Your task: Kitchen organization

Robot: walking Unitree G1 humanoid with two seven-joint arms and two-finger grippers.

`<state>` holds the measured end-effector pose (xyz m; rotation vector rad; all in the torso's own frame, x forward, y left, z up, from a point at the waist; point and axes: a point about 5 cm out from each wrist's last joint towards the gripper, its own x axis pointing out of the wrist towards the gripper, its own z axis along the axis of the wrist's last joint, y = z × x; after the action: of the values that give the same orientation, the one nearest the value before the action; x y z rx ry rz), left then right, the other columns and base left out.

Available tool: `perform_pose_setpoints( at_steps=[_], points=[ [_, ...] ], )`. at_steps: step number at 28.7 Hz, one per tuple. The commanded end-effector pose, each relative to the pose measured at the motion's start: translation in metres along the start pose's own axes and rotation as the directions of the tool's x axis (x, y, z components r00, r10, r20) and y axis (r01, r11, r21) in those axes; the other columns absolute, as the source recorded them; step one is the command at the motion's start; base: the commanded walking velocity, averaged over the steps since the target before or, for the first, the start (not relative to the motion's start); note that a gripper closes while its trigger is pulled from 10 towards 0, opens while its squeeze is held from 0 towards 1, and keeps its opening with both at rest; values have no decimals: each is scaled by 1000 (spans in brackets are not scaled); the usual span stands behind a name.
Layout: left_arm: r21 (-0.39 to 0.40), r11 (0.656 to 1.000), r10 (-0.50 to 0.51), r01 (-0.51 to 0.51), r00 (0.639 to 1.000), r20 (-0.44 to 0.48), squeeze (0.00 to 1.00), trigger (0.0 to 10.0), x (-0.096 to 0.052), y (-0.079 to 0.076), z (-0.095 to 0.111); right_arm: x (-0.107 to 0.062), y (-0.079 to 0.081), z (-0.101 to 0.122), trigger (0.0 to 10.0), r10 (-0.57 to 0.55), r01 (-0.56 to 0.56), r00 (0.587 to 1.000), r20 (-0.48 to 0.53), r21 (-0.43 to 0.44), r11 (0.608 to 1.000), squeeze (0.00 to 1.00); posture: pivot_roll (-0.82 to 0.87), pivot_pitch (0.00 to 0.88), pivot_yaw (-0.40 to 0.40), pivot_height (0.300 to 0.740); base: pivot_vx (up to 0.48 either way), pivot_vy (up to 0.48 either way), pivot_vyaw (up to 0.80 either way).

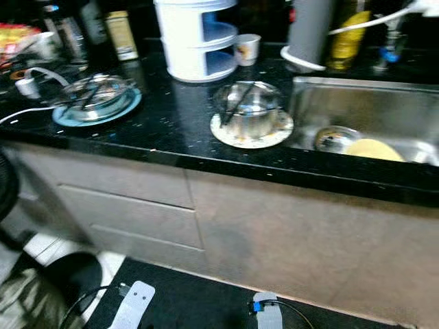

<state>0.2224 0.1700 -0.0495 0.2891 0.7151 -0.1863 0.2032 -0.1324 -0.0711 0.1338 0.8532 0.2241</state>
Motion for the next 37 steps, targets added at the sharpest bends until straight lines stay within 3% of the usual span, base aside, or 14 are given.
perform_pose_setpoints(
  at_steps=[1, 4, 21, 37],
  points=[
    [11, 1000, -3, 3, 1000, -31, 0, 10000, -2, 1, -8, -1, 0, -9, 10000, -7, 8, 1000, -26, 22, 1000, 0, -26, 173, 32, 740, 0, 0, -800],
    [11, 1000, -3, 3, 1000, -31, 0, 10000, -2, 1, -8, -2, 0, -9, 10000, -8, 9, 1000, -23, 21, 1000, 0, -26, 173, 32, 740, 0, 0, -800],
    [31, 999, 17, -16, 1000, -18, 0, 10000, -2, 2, -7, -1, -1, -12, 10000, -34, 34, 997, -71, 8, 999, 0, -22, 179, 26, 740, 0, 0, 0],
    [21, 1000, 11, -11, 1000, 7, 0, 10000, -1, 3, -1, -2, -2, -14, 10000, -53, 56, 996, -69, 33, 998, 0, -25, 176, 33, 740, 0, 0, -800]
  ],
)
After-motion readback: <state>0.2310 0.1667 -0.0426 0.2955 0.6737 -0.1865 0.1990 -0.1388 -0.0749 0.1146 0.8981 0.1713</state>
